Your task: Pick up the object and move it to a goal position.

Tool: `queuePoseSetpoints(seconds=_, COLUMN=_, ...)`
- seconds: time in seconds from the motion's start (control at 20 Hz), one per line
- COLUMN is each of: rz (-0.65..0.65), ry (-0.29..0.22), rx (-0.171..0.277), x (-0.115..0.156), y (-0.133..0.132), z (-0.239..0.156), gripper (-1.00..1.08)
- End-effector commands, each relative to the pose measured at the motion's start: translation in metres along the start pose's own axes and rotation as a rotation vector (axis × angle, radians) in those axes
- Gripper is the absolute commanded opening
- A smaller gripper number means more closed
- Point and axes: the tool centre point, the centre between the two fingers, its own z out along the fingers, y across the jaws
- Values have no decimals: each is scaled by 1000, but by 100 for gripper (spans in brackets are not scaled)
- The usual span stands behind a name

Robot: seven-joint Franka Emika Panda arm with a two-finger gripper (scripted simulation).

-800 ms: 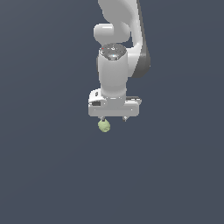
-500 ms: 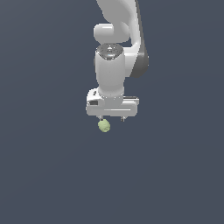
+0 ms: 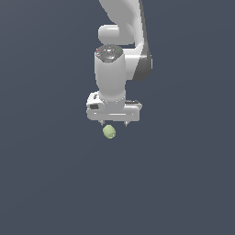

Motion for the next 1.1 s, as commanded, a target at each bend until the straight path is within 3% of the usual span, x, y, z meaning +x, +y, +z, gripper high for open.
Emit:
queuePoseSetpoints(seconds=0.0, rz=-12, ry=-2, rx=-1, x=-1, y=1, z=3, gripper=100)
queuePoseSetpoints(seconds=0.45, rz=-130, ry=-12, rx=-10, x=-12, y=11, z=25, gripper=100)
queuePoseSetpoints(seconds=1.05, rz=-410, ry=-40, rx=-18, x=-42, y=31, z=73, gripper=100)
